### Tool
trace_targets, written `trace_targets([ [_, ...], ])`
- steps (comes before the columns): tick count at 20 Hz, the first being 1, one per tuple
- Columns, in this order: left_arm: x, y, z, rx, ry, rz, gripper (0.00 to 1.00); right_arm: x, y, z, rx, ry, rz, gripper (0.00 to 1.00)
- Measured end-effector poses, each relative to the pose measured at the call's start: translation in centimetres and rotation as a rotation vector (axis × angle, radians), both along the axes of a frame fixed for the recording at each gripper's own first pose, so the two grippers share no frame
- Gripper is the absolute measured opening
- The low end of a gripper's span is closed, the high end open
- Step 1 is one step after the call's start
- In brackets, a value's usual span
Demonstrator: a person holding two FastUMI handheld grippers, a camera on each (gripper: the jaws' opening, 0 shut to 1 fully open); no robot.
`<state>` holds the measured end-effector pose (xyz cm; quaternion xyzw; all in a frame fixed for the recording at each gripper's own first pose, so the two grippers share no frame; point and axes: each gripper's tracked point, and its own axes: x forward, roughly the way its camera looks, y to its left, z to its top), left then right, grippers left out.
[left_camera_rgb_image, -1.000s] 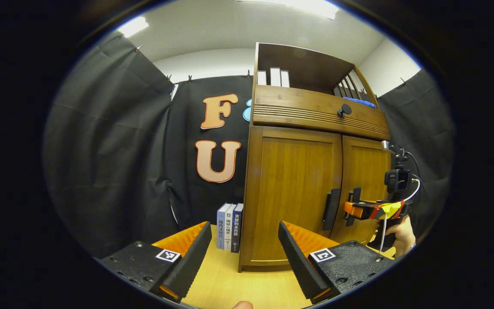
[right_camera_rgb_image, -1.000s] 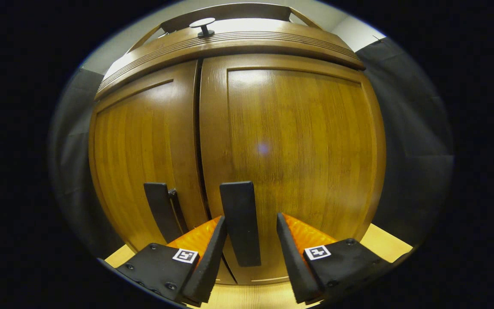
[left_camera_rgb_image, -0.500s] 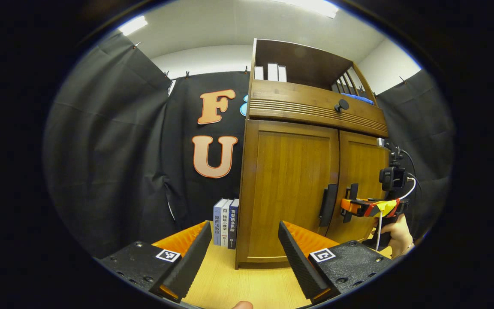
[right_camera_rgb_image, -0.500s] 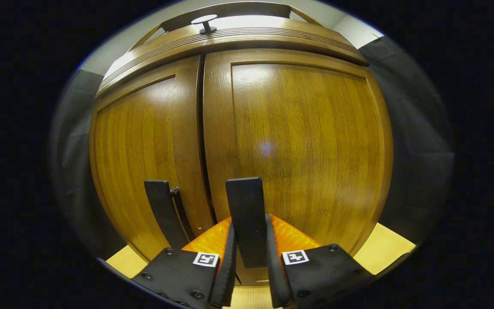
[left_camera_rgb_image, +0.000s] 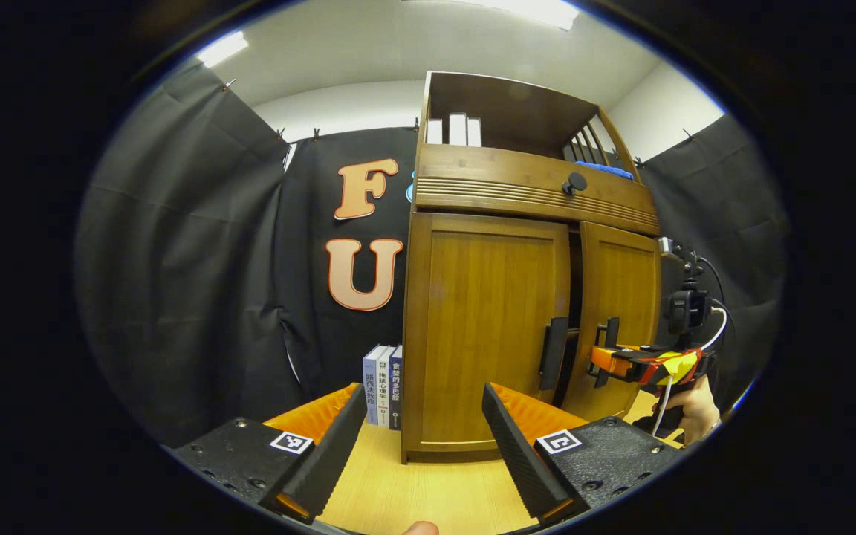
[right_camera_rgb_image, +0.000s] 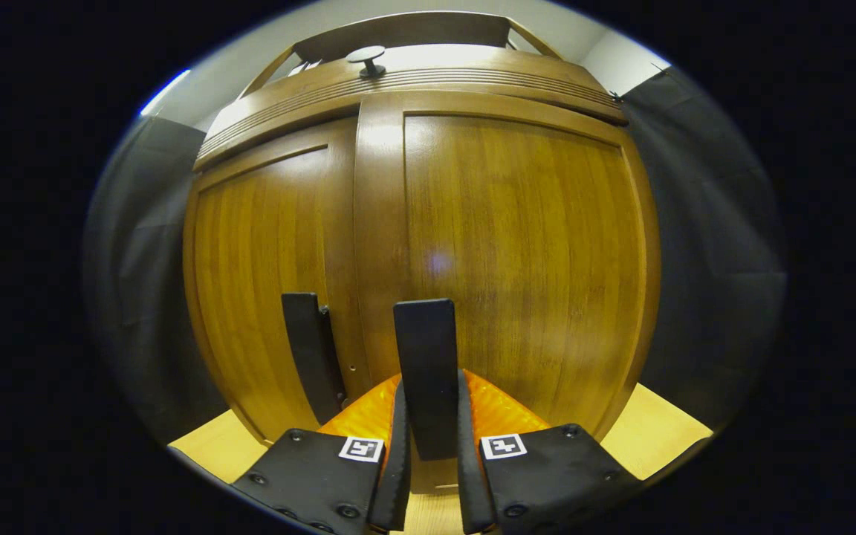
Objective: Open the right door of the double-door shoe cabinet with the right hand, and open the left door with the left hand.
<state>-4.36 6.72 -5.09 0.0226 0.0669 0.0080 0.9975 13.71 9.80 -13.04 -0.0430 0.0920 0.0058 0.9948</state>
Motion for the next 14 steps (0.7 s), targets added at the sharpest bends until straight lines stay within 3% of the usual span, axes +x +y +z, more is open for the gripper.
trace_targets([
  [1, -0.2, -0.4, 0.1, -0.007, -0.003, -0.007, 0.94, -0.2, 0.1, 0.2, 0.009, -0.005, 0.003, 0.3],
  [11, -0.6, -3.8, -0.8, -0.054, 0.023, -0.05, 0.92, -3.3, -0.5, 1.2, 0.031, -0.001, 0.078, 0.34],
  [14, -0.6, -5.0, -0.8, -0.054, 0.028, -0.058, 0.95, -4.3, -1.2, 1.3, 0.018, -0.002, 0.094, 0.34],
])
